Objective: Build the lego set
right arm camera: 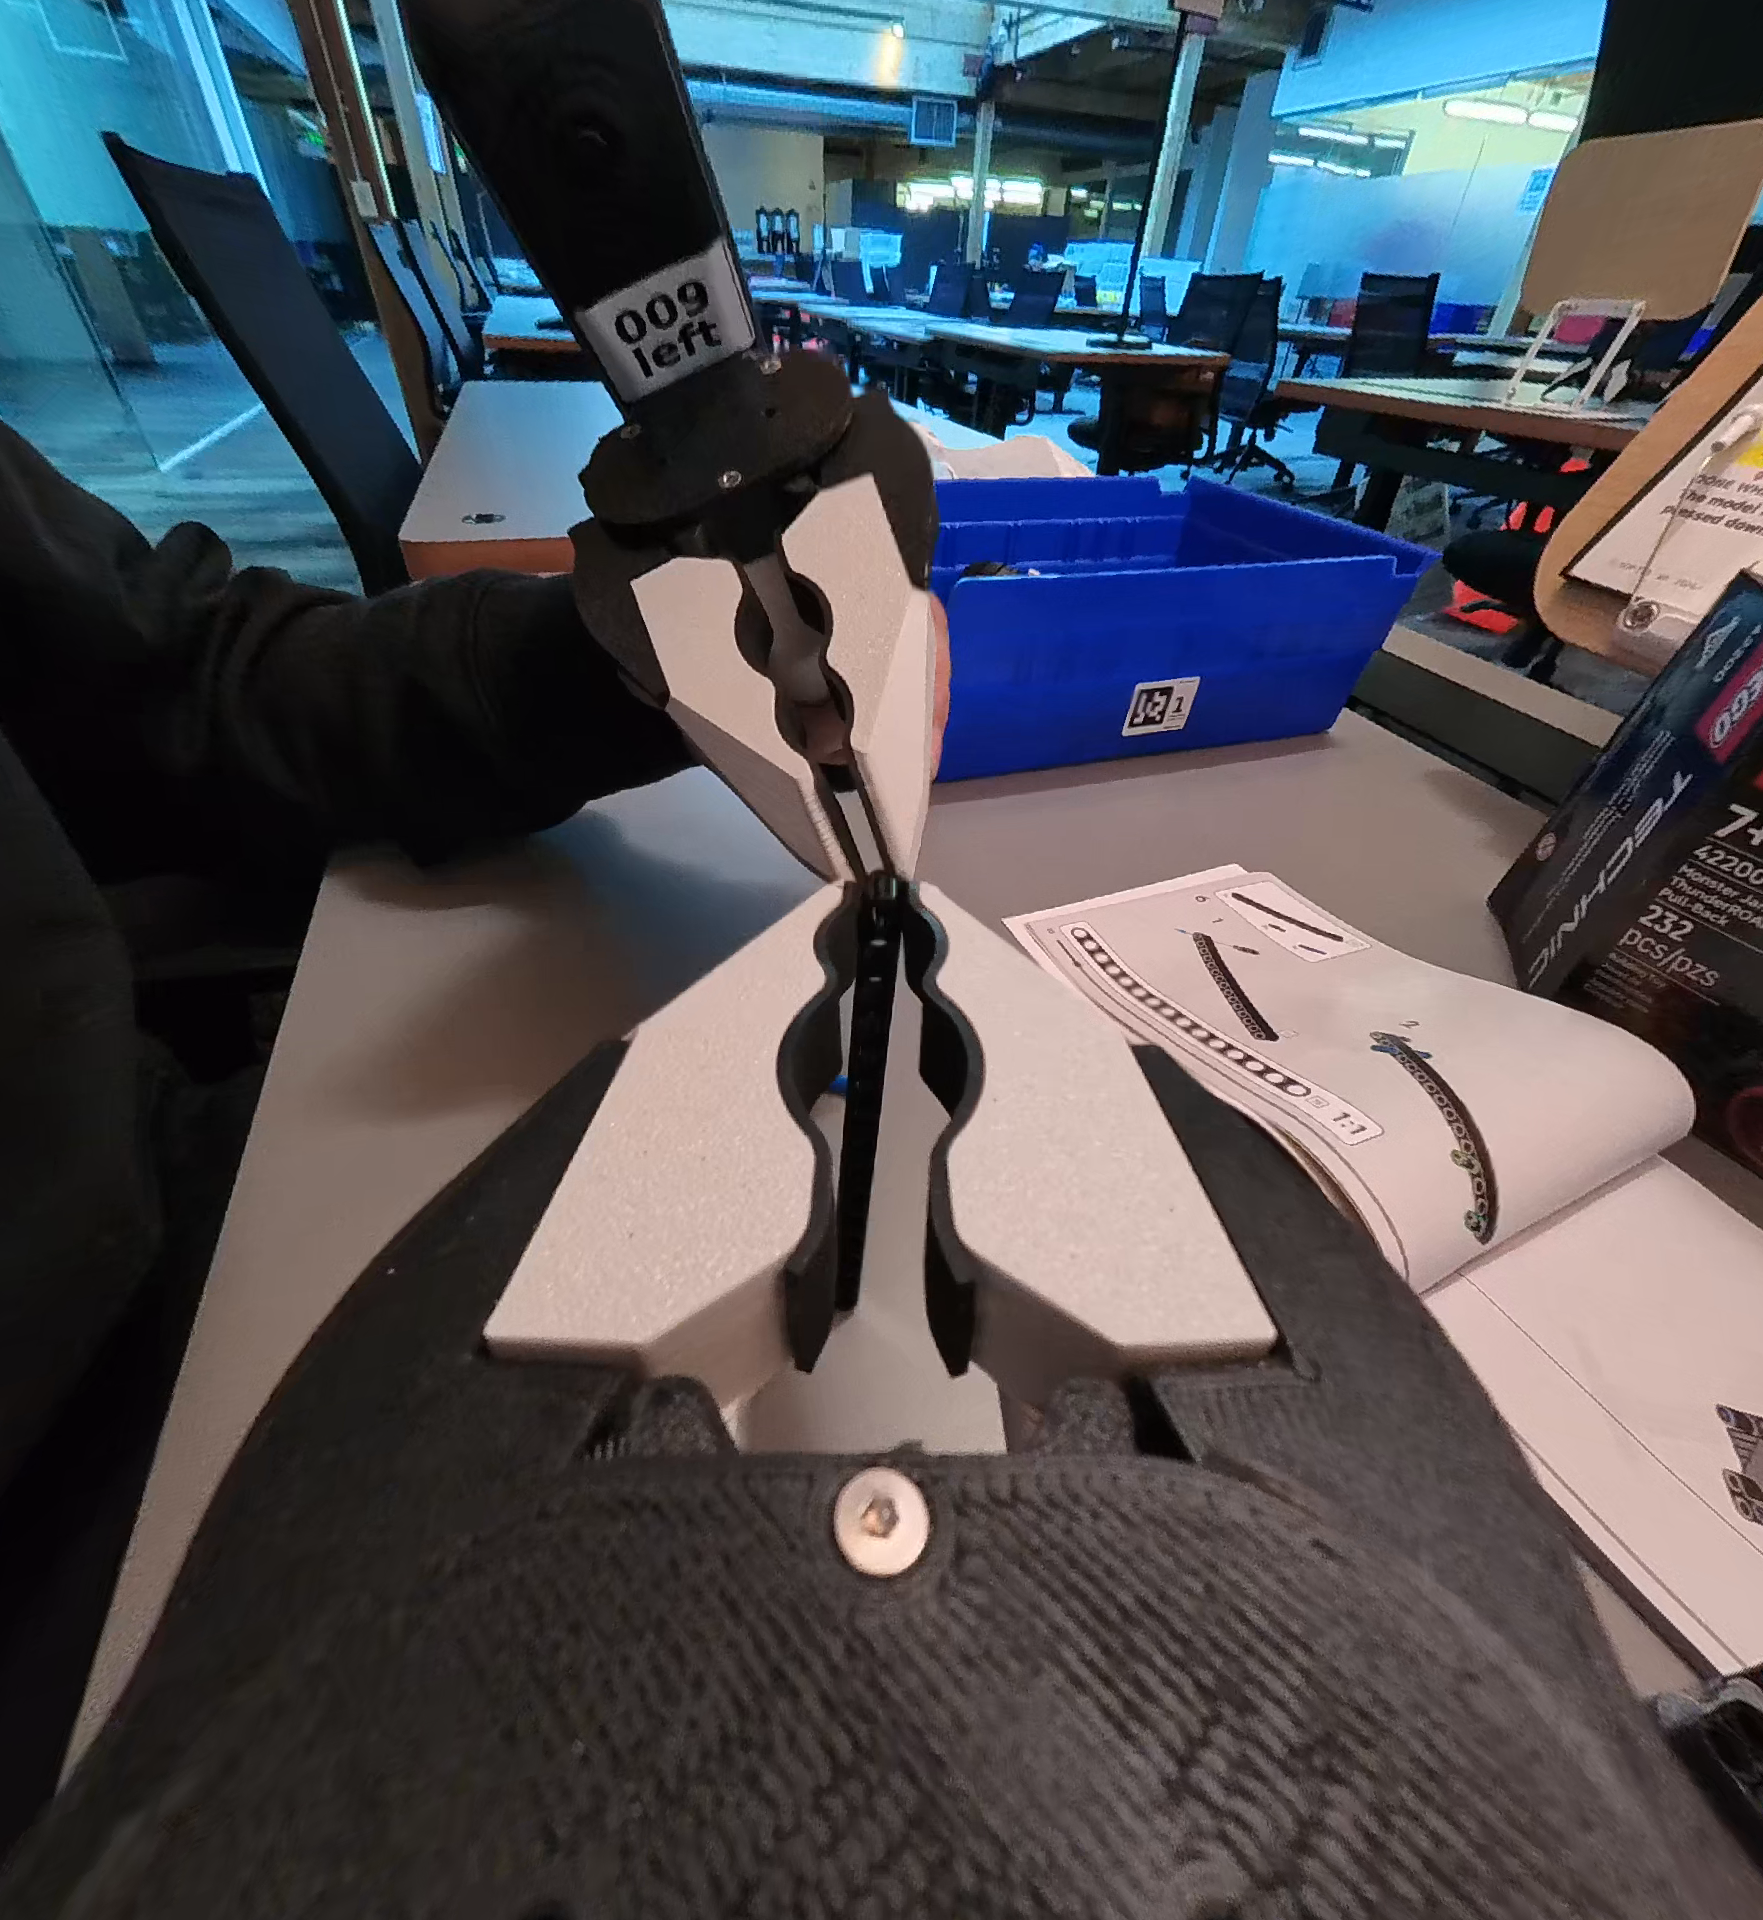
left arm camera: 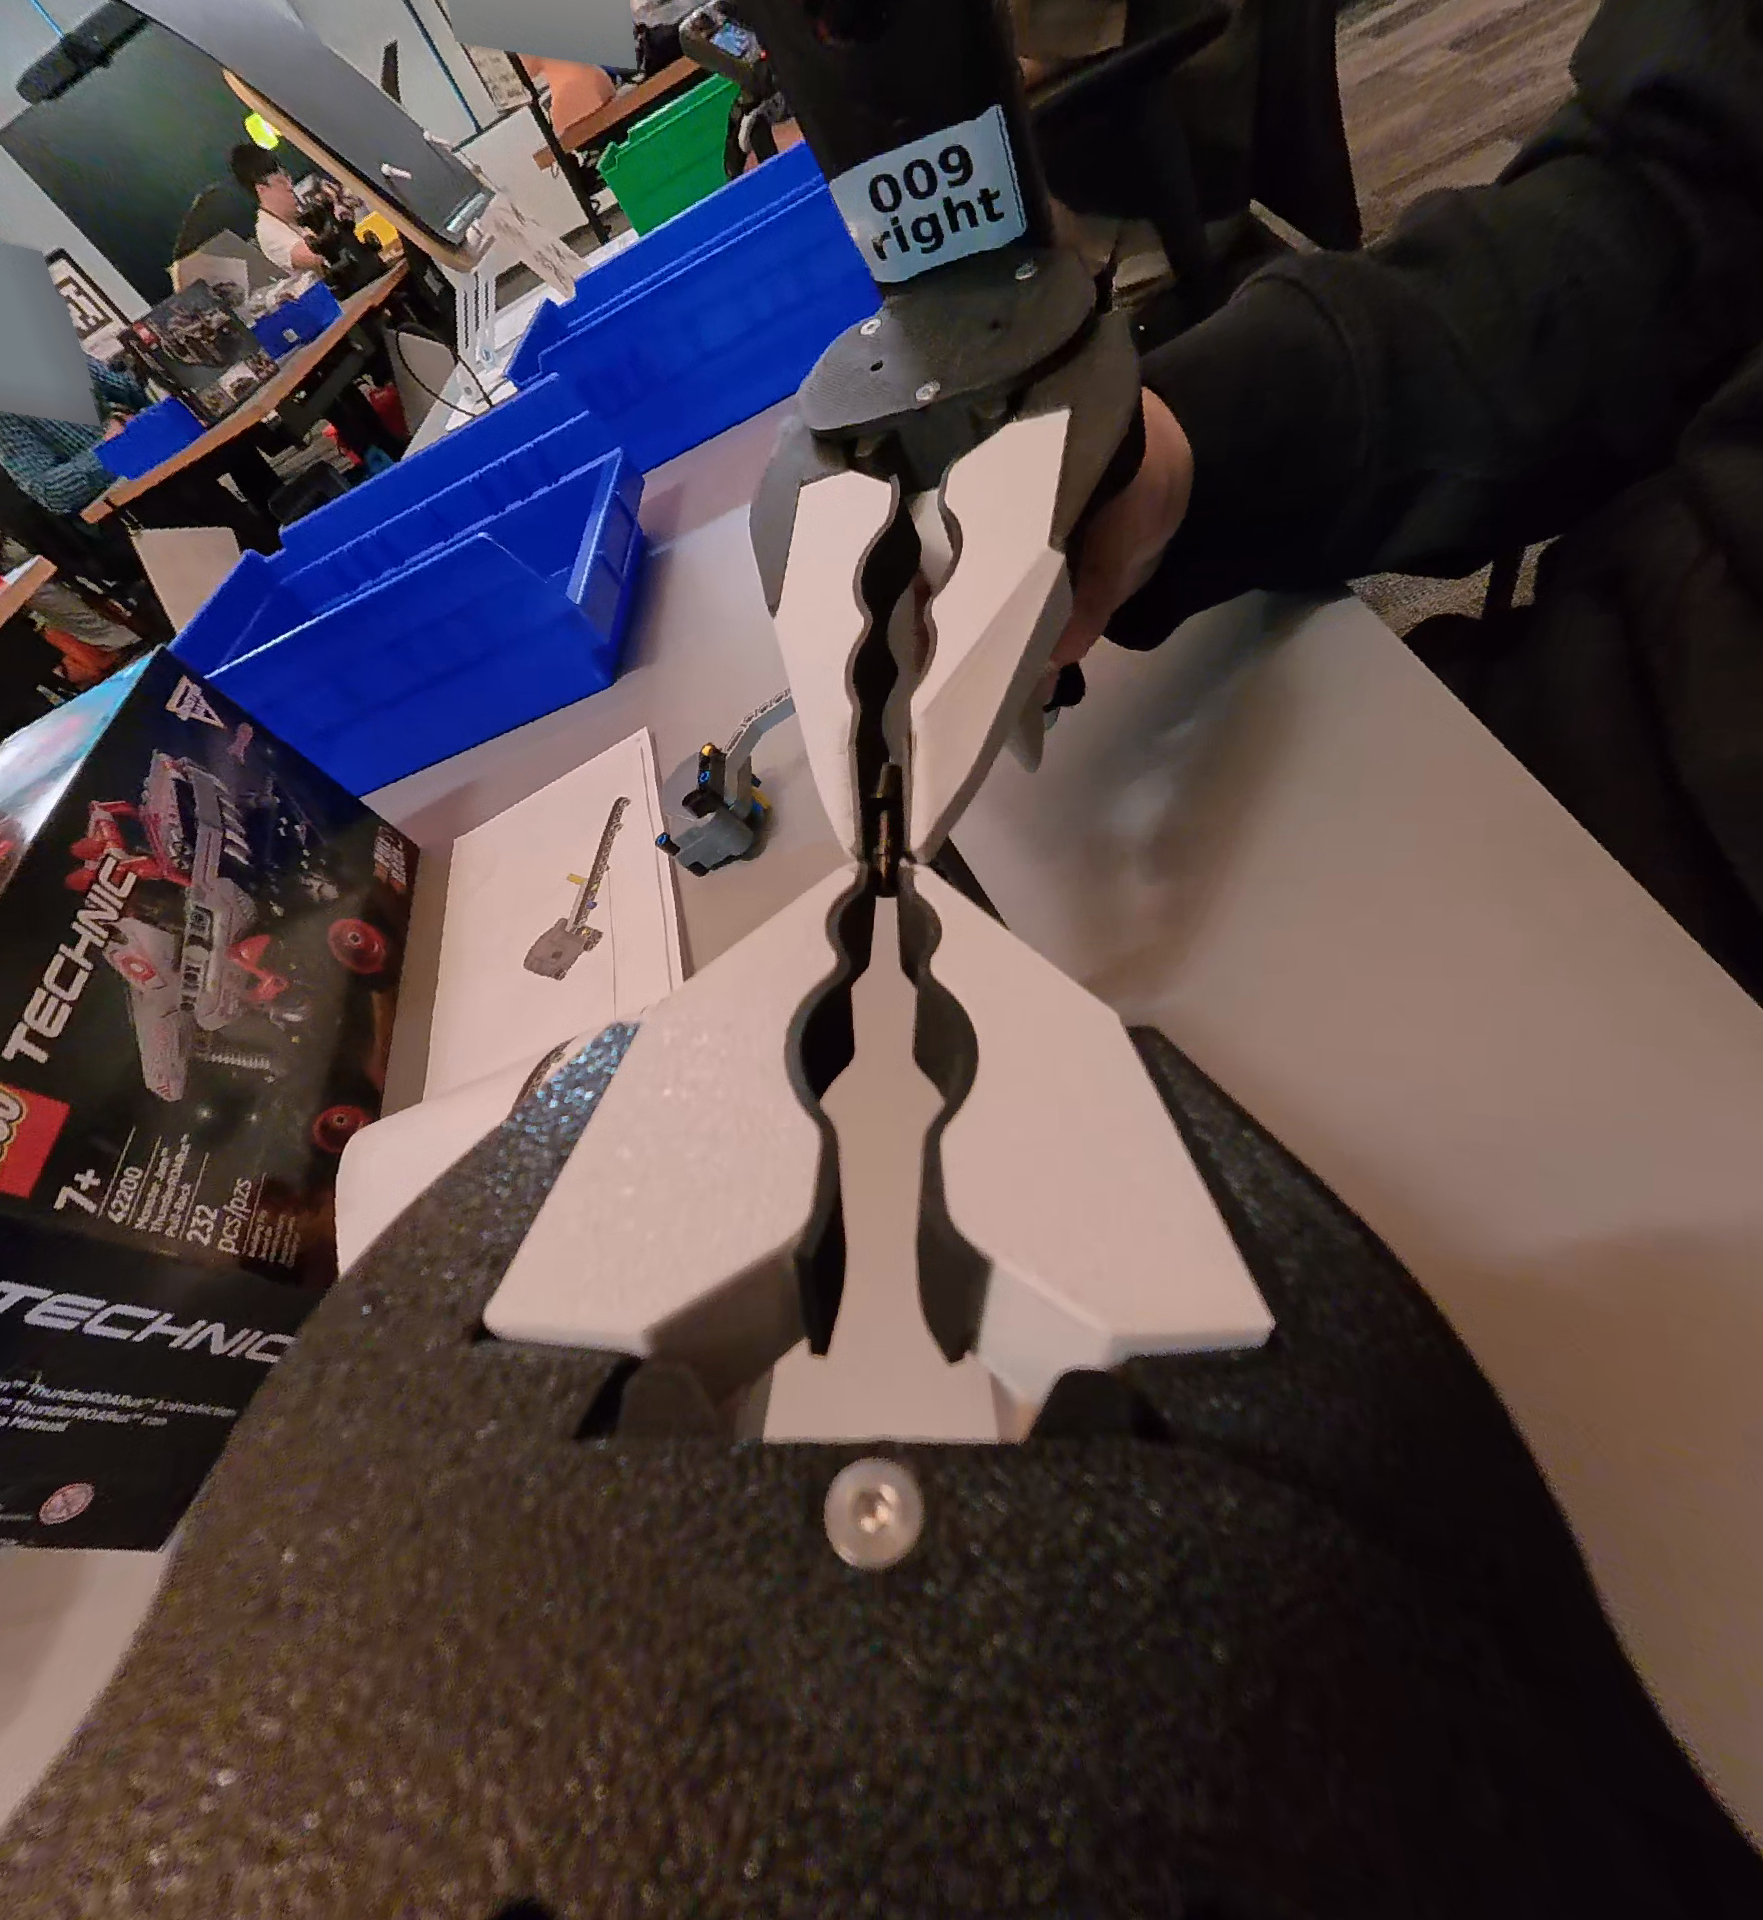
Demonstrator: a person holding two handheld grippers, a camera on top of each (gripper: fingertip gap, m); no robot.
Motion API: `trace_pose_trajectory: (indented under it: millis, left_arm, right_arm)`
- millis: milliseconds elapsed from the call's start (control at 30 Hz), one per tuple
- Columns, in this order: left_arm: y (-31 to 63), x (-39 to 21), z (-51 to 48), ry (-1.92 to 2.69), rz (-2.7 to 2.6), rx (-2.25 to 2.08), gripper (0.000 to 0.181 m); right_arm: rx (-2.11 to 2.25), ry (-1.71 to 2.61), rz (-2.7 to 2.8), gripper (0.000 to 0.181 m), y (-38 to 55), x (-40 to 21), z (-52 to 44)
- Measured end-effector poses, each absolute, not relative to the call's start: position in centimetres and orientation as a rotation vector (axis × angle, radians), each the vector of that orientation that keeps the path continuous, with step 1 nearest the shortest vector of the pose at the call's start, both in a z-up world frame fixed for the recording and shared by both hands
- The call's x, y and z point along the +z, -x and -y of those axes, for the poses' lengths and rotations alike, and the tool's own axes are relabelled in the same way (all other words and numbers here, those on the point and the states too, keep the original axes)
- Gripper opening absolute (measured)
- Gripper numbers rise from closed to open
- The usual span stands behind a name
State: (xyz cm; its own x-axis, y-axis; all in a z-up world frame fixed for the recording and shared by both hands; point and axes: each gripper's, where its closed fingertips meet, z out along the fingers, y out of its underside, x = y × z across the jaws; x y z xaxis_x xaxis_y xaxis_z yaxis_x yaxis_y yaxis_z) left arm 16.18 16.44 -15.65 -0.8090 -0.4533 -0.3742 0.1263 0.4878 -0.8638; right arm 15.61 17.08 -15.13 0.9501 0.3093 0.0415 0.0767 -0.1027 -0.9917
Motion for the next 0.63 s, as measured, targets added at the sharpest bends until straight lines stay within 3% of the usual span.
trace_pose_trajectory:
  millis: [33, 633]
  left_arm:
    - [-16.16, -15.64, -16.44, 0.265, -2.162, -1.321, 0.001]
    - [-16.29, -15.55, -16.71, 0.27, -2.15, -1.306, 0.001]
  right_arm:
    - [0.186, 1.691, 0.302, 0.005, -15.65, -15.53, -17.17]
    - [0.034, 1.8, 0.288, 0.005, -16.06, -16.1, -17.92]
